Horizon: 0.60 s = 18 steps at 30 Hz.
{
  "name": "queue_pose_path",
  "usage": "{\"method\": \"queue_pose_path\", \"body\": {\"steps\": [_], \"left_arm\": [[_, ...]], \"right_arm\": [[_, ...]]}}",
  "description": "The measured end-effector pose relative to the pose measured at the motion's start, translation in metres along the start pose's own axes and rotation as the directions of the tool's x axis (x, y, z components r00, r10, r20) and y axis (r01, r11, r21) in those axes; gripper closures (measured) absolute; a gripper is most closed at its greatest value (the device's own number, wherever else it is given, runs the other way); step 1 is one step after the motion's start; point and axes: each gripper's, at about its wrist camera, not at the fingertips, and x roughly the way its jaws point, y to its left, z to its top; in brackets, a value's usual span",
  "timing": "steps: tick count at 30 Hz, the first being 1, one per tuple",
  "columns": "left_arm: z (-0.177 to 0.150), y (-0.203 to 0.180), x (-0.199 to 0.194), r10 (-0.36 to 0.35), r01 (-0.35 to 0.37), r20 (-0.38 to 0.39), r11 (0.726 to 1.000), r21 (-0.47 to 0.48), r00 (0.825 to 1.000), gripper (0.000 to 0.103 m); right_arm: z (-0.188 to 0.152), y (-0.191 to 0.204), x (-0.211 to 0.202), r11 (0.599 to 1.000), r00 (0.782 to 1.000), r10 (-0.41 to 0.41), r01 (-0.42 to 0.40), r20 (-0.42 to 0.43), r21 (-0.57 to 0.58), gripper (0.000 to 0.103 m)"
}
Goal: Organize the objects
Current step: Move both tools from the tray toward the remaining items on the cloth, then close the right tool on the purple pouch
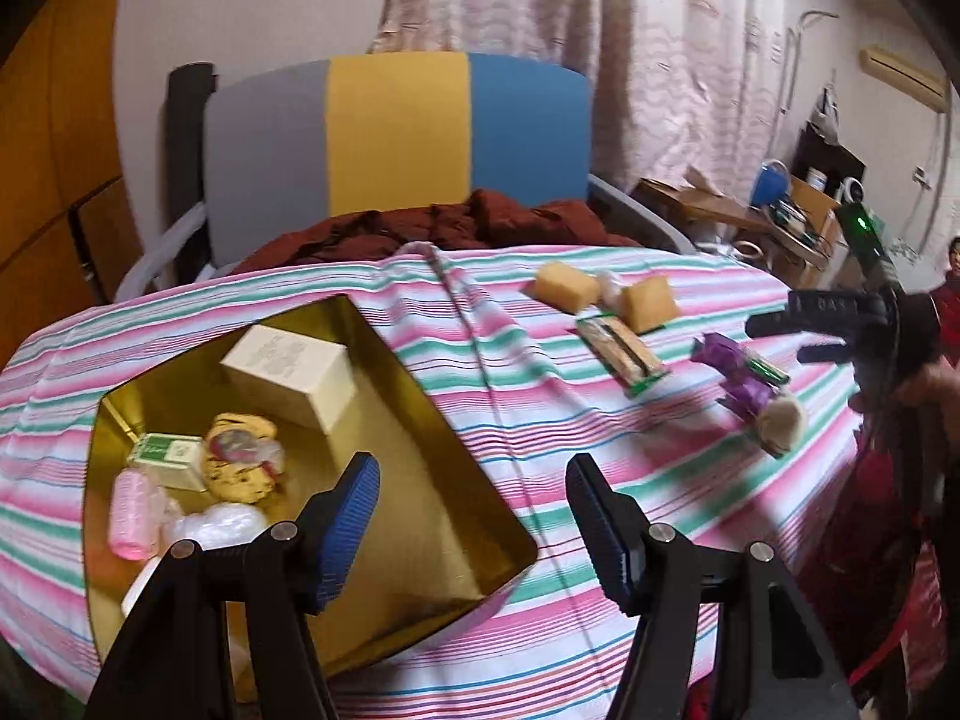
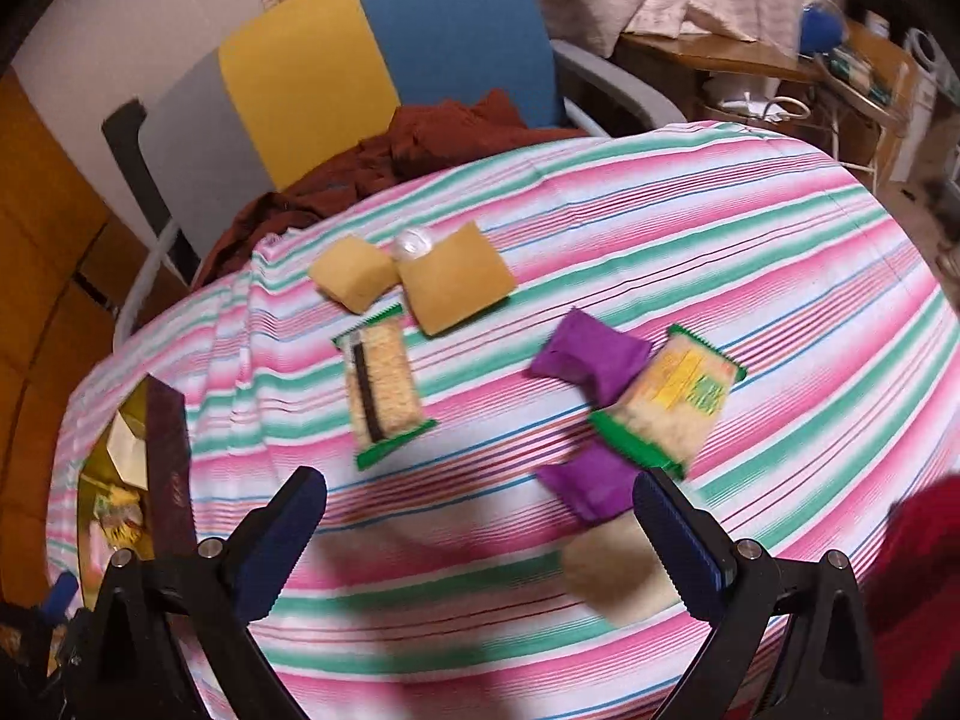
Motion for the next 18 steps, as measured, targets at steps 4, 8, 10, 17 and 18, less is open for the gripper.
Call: {"method": "queue_pose_path", "body": {"steps": [4,8,10,17,18], "left_arm": [[0.002,-0.010,0.006,-0.032,0.032,-0.009,0.999,0.015,0.999,0.037],[0.004,-0.017,0.013,-0.053,0.054,-0.031,0.998,0.025,0.998,0.037],[0.004,-0.019,0.019,-0.060,0.061,-0.046,0.998,0.029,0.997,0.037],[0.009,-0.025,0.031,-0.094,0.097,-0.072,0.995,0.031,0.993,0.037],[0.009,-0.026,0.033,-0.098,0.100,-0.074,0.994,0.032,0.992,0.037]], "right_arm": [[0.021,-0.016,0.006,0.999,0.999,-0.013,0.011,-0.045,-0.042,0.000],[0.042,-0.017,0.024,0.985,0.994,-0.082,0.070,-0.070,-0.155,0.000],[0.049,-0.011,0.038,0.961,0.991,-0.100,0.075,-0.084,-0.268,0.000],[0.057,-0.001,0.084,0.872,0.968,-0.218,0.134,-0.128,-0.471,0.004],[0.057,0.000,0.090,0.861,0.963,-0.231,0.136,-0.139,-0.490,0.005]]}}
